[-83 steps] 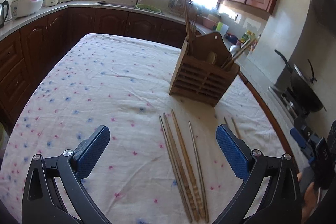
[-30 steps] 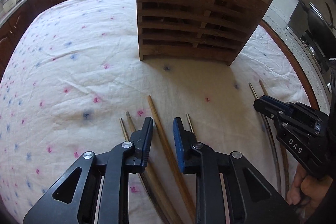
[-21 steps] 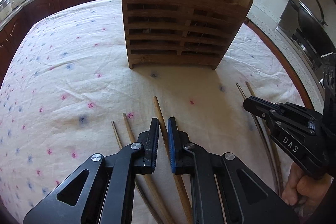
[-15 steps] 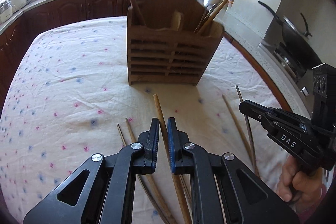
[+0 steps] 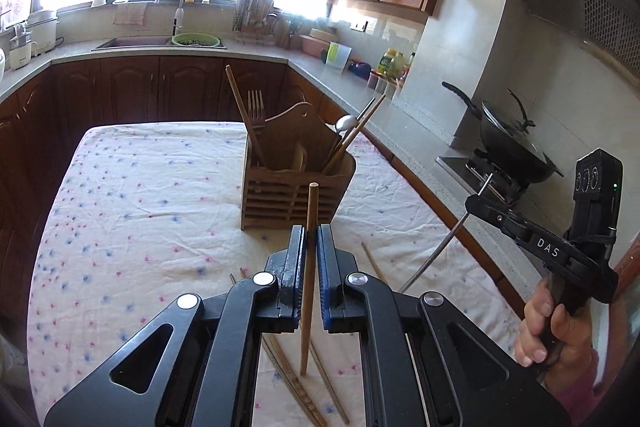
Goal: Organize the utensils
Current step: 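Carry both chopsticks to the wooden holder and lower them into it, then open both tools and move them back over the remaining chopsticks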
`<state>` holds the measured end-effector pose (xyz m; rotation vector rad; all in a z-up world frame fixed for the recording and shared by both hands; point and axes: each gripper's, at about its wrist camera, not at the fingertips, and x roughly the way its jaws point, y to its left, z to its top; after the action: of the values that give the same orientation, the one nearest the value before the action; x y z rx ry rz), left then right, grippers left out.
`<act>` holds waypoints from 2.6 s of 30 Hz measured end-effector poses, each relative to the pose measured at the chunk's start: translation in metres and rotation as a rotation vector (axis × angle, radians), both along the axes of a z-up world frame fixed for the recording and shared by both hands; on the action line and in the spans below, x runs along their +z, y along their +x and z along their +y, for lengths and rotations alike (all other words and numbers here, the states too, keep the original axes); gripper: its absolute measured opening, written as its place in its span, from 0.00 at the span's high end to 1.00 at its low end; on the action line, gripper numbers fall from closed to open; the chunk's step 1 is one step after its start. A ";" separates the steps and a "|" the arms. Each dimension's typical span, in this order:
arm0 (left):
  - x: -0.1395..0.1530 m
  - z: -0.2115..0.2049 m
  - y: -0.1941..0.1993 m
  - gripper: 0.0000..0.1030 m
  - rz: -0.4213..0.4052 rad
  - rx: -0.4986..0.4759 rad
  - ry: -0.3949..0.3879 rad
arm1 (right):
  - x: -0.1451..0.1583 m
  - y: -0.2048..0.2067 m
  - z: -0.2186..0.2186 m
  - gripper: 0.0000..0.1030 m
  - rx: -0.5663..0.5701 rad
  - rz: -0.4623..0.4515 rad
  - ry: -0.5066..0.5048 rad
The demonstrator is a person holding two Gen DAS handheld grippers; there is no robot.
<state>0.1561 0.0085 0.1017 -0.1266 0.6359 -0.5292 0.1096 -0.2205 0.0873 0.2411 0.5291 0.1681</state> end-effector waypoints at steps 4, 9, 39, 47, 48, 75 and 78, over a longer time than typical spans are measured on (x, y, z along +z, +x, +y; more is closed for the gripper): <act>0.011 0.004 -0.002 0.95 -0.033 -0.001 -0.025 | 0.017 -0.003 -0.002 0.96 -0.005 -0.045 -0.001; 0.026 0.007 0.001 0.95 -0.071 0.016 -0.033 | 0.032 0.004 -0.001 0.96 -0.003 -0.080 0.000; 0.084 -0.020 0.158 0.95 -0.255 0.179 -0.088 | 0.069 0.141 -0.011 0.96 -0.084 -0.180 0.019; 0.021 -0.021 0.159 0.95 -0.147 0.191 -0.074 | 0.019 0.154 -0.008 0.95 -0.088 -0.104 0.027; 0.015 -0.020 0.158 0.95 -0.135 0.190 -0.072 | 0.015 0.155 -0.008 0.95 -0.090 -0.095 0.031; -0.018 0.005 0.138 0.22 -0.075 0.293 -0.055 | -0.009 0.148 -0.012 0.70 -0.097 -0.023 0.065; -0.023 0.016 0.124 0.18 -0.053 0.308 -0.054 | -0.007 0.131 -0.018 0.50 -0.108 -0.055 0.090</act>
<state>0.2805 0.0241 0.0788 -0.2564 0.5377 -0.2516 0.2408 -0.2383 0.0803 0.3509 0.4530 0.0936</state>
